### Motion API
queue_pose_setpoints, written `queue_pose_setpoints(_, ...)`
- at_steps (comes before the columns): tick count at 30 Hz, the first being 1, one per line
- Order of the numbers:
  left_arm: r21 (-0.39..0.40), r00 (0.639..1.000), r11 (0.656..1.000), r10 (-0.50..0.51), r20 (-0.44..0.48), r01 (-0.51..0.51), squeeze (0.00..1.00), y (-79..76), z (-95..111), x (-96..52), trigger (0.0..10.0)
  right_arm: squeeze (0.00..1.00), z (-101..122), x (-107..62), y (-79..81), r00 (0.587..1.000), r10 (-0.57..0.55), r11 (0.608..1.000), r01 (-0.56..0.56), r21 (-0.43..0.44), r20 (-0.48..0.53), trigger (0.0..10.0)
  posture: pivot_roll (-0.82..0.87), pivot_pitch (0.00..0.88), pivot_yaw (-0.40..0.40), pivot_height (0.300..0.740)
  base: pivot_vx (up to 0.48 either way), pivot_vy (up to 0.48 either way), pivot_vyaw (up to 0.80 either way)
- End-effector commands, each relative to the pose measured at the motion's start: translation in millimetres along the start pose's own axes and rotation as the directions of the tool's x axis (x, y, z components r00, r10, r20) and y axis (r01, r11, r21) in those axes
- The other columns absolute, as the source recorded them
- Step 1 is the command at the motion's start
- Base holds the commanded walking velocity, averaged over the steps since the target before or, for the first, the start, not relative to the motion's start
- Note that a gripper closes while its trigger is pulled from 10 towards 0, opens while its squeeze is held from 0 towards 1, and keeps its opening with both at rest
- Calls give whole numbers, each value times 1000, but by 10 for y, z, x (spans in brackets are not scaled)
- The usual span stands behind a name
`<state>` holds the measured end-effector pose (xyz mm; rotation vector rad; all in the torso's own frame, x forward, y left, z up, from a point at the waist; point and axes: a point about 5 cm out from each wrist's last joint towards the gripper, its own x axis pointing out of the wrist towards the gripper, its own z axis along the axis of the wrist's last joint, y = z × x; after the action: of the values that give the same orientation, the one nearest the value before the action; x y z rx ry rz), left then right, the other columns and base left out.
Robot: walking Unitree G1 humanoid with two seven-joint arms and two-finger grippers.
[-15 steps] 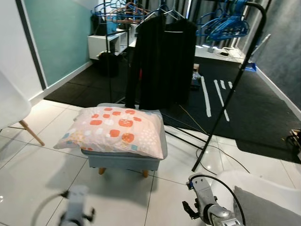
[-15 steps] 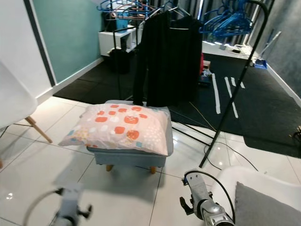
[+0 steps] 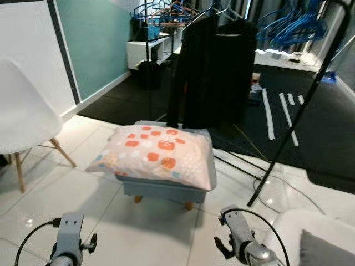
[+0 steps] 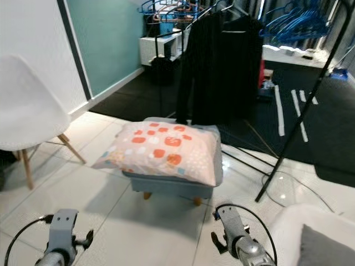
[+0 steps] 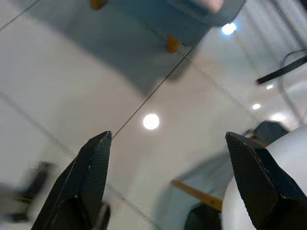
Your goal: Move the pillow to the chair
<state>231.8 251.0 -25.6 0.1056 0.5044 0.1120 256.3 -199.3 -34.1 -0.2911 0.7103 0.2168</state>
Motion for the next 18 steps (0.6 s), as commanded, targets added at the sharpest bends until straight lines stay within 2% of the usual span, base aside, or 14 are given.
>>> queue_pose_setpoints(1, 9, 1000, 1000, 2, 12, -2, 0, 54, 18, -7, 10000, 0, 70, 22, 40, 999, -14, 1000, 14, 12, 33, 10000, -170, 0, -39, 740, 0, 0, 800)
queue_pose_setpoints(8, 6, 1000, 1000, -6, 24, 6, 0, 26, 54, 12, 10000, 0, 75, 24, 46, 998, -41, 993, 35, 110, 48, 10000, -181, 0, -41, 740, 0, 0, 722)
queue_pose_setpoints(10, -16, 999, 1000, -3, 33, 4, 0, -5, 64, 17, 10000, 0, 70, 25, 35, 998, -48, 989, 41, 144, 41, 10000, -187, 0, -47, 740, 0, 0, 0)
queue_pose_setpoints(18, -60, 998, 998, -11, 58, 14, 0, -123, 99, 35, 10000, 0, 99, 28, -19, 996, -77, 989, 71, 129, 35, 10000, -190, 0, -51, 740, 0, 0, 0)
